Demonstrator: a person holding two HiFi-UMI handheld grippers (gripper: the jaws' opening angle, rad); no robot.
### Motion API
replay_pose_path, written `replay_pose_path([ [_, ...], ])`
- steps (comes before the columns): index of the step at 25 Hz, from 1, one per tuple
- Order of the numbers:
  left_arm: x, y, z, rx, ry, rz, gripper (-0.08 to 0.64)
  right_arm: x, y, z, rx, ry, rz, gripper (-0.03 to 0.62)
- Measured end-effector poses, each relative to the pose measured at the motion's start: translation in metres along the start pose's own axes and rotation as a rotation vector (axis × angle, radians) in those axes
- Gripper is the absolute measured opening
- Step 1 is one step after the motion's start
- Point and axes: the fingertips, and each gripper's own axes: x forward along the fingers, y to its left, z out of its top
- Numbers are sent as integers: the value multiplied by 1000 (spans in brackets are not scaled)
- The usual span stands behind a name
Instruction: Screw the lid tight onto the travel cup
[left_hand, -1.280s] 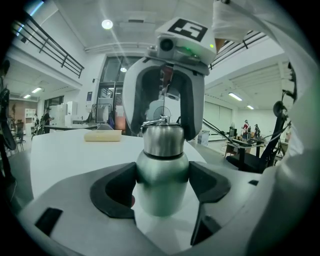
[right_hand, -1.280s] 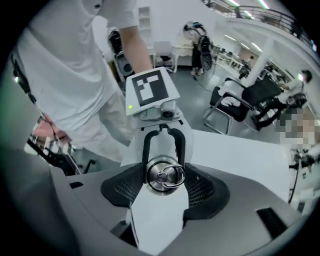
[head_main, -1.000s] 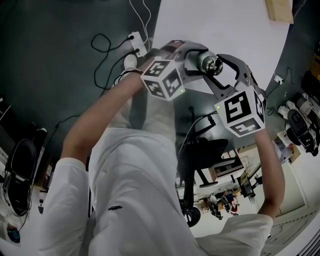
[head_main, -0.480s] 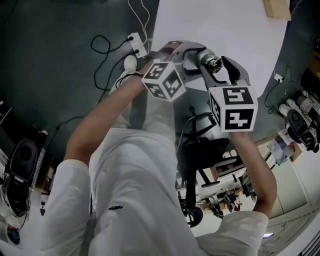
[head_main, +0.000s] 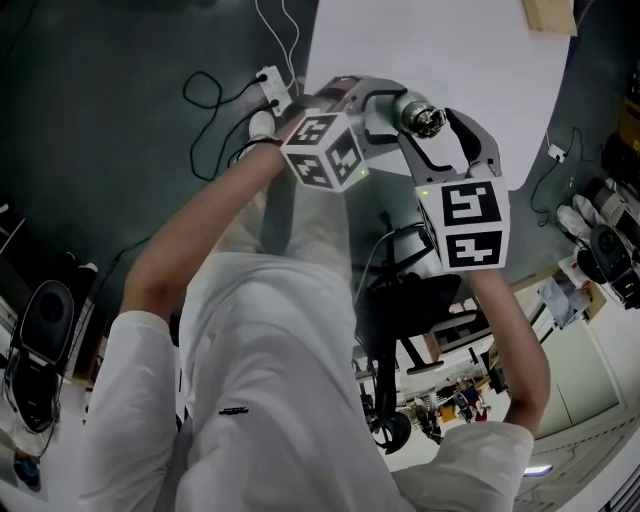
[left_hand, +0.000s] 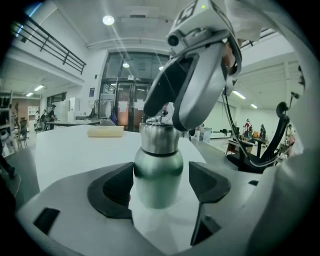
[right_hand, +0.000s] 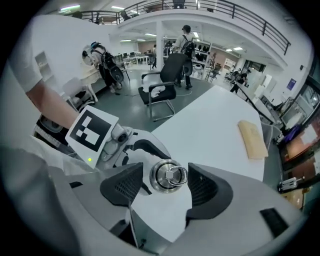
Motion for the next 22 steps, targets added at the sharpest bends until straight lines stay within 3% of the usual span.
replay_pose_path([
  [3, -10, -4, 8, -40, -17, 3, 322, -14, -5, 1, 9, -46, -27, 253],
  [8, -39, 3, 27, -103, -54, 56, 322, -41, -16, -7, 153, -167, -102, 252],
  [11, -65, 4, 45, -144, -84, 101, 317, -66, -23, -12, 249, -263, -182, 192],
  [15, -100, 6, 72, -189, -119, 184, 174, -96, -27, -18, 365, -379, -292, 156],
  [18, -130, 18, 85, -209, -115, 281, 47, -115, -22, -18, 460, -482, -374, 87],
  [22, -173, 26, 105, -244, -130, 348, 18, -135, -4, -26, 545, -576, -449, 23],
])
